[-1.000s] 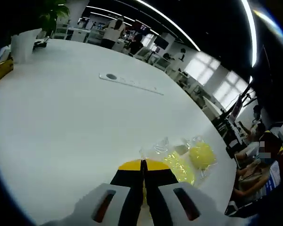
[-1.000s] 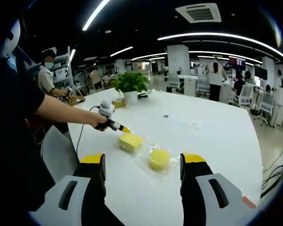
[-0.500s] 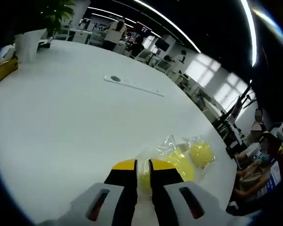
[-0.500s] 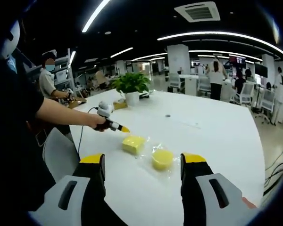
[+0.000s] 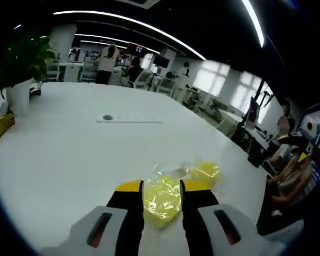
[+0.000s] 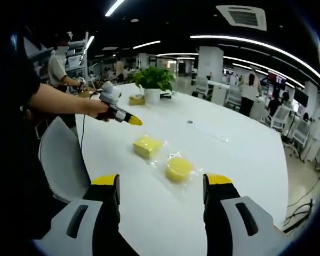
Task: Compare the silicone blocks by pressing each to a similar depth, holding the contact briefly, and releasing to observe deformation and rebound differences across the visible hardness samples.
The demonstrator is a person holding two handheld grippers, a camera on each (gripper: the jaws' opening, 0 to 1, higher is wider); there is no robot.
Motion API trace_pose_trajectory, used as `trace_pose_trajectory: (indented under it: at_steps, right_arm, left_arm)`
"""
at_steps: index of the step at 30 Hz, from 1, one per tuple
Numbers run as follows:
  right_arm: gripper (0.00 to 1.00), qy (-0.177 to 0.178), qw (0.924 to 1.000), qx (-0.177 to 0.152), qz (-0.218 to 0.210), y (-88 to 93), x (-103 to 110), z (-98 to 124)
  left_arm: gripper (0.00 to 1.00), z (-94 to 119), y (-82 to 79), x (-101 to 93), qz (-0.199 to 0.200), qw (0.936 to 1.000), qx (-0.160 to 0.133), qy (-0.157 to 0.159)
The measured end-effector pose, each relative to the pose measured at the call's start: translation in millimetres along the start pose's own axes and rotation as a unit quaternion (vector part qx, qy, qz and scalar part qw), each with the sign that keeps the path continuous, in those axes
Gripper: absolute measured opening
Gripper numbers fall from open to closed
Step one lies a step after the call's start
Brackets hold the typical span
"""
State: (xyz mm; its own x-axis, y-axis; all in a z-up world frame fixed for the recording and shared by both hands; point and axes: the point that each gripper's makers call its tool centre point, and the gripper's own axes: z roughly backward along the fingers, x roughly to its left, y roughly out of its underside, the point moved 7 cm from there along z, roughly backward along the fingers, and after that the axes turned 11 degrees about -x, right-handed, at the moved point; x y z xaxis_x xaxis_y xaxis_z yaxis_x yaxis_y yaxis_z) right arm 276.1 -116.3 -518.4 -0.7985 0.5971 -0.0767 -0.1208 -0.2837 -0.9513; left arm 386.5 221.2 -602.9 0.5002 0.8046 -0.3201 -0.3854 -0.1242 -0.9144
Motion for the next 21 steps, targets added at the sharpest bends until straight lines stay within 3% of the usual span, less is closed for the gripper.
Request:
trace_pose_trajectory:
  at_steps: [3,8,12,21]
  right_arm:
    - [0.60,-0.014,0.9998,-0.007,-0.007,-1.5,5.8,-2.9]
    - [0.63,-0.019,0.9996,-0.018,-0.009,-4.7,6.6,-10.5]
    - [0.67,-0.028,0.9983,-0.048,-0.018,-14.5,7.5,-17.1]
    - [0.76,-0.026,0.9952,-0.090,-0.028,-21.1,4.6,-32.2]
  left_arm:
    - [0.33,10.2,2.4,-23.4,-0.038,0.9990,0.007,0.023]
    - [0.41,26.4,-8.0,-59.6,-0.089,0.9946,-0.013,0.052]
    - [0.55,37.3,-20.9,-77.3,-0.135,0.9886,-0.023,0.063]
    - [0.77,66.9,-36.3,-95.7,-0.206,0.9755,-0.040,0.065]
